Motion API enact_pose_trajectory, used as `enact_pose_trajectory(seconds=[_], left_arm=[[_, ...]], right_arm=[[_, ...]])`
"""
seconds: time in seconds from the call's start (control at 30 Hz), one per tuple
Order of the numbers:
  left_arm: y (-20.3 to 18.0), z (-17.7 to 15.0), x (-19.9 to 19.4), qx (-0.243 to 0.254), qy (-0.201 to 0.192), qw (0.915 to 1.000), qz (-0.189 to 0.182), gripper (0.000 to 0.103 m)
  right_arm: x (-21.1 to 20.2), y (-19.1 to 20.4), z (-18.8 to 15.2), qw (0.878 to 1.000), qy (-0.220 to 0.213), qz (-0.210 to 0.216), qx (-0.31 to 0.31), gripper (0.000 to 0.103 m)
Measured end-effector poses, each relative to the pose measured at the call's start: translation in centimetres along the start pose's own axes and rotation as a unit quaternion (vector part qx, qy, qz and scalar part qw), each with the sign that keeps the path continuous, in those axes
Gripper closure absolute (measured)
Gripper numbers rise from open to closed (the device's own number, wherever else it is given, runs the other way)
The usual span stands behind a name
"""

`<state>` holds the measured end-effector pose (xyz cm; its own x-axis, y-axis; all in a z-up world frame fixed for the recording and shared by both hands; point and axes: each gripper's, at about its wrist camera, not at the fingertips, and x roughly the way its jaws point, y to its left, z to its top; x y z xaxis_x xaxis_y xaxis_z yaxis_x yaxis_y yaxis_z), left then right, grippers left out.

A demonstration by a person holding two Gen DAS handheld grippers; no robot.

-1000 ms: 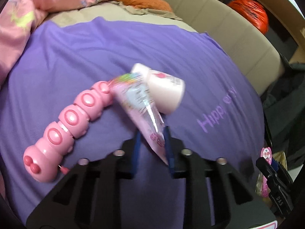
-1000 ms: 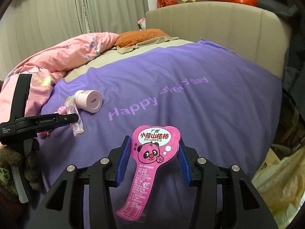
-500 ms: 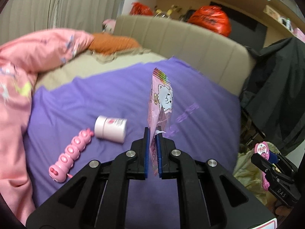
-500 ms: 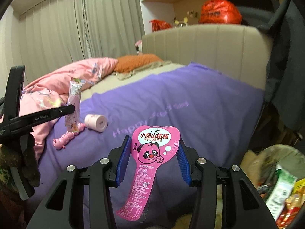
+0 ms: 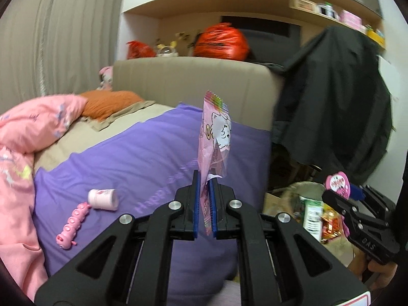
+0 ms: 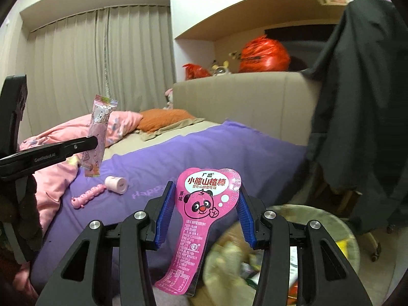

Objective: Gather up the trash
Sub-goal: 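Carry the pink lollipop wrapper and cat-print wrapper over the trash bin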

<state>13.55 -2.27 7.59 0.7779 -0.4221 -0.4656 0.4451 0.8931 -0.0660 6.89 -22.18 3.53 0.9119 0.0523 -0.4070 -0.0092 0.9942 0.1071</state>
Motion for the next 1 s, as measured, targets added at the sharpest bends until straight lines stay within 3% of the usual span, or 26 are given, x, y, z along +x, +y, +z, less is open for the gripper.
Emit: enact_pose_trajectory(seconds=[0.33, 0.5, 0.67, 0.77, 1.0], left_arm=[[-11.0, -0.8, 0.8, 0.079, 0.013, 0.9942, -0.071, 0.096], [-15.0, -1.8, 2.5, 0.099, 0.034, 0.9896, -0.099, 0.096], [-17.4, -3.2, 6.1, 0.099, 0.084, 0.981, -0.145, 0.096], [-18.2, -4.4, 9.4, 0.09, 0.137, 0.9673, -0.193, 0.096], [-20.5, -7.2, 15.7, 0.128, 0.201, 0.9535, -0.184, 0.096]], right_arm=[[-7.2, -8.3, -1.8, 0.997, -0.026, -0.068, 0.036, 0.059], [-8.2, -11.6, -2.9, 0.995, -0.019, -0.085, 0.054, 0.059], [-7.2, -14.1, -4.2, 0.995, 0.005, -0.084, 0.059, 0.059], [-5.5, -15.4, -4.9, 0.994, 0.025, -0.085, 0.066, 0.059], [-1.6, -17.6, -6.4, 0.991, 0.071, -0.077, 0.086, 0.059]])
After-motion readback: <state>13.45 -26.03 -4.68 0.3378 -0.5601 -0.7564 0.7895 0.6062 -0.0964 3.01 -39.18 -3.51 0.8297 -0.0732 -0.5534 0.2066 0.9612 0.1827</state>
